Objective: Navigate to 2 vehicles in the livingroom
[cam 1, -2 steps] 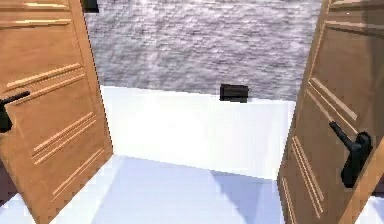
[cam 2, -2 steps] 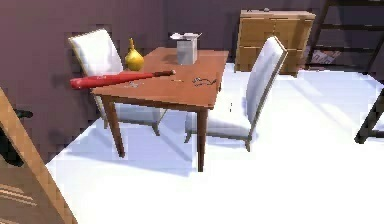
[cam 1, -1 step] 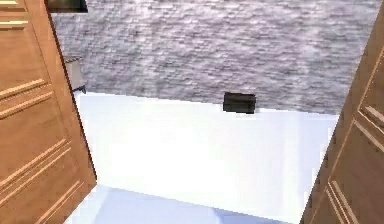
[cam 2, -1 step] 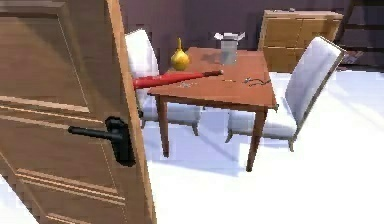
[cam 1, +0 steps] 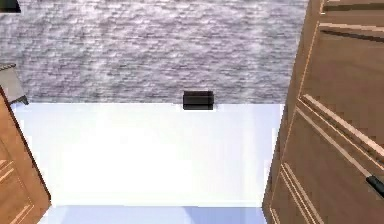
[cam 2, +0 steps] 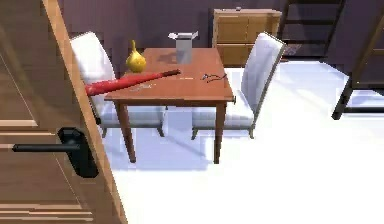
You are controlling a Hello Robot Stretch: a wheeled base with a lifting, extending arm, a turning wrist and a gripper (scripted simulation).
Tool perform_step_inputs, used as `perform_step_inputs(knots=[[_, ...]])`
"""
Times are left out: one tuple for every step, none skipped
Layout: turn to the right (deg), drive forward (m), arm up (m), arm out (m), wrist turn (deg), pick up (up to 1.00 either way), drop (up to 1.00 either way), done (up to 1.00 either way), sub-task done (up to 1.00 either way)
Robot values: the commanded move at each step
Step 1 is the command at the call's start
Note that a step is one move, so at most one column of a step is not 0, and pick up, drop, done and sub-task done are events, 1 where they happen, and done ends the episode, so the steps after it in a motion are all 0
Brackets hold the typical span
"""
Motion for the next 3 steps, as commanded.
perform_step_inputs(knots=[[0.0,1.00,0.00,0.00,0.0,0.00,0.00,0.00,0.00],[3.0,0.00,0.00,0.00,0.0,0.00,0.00,0.00,0.00],[0.0,0.50,0.00,0.00,0.0,0.00,0.00,0.00,0.00]])
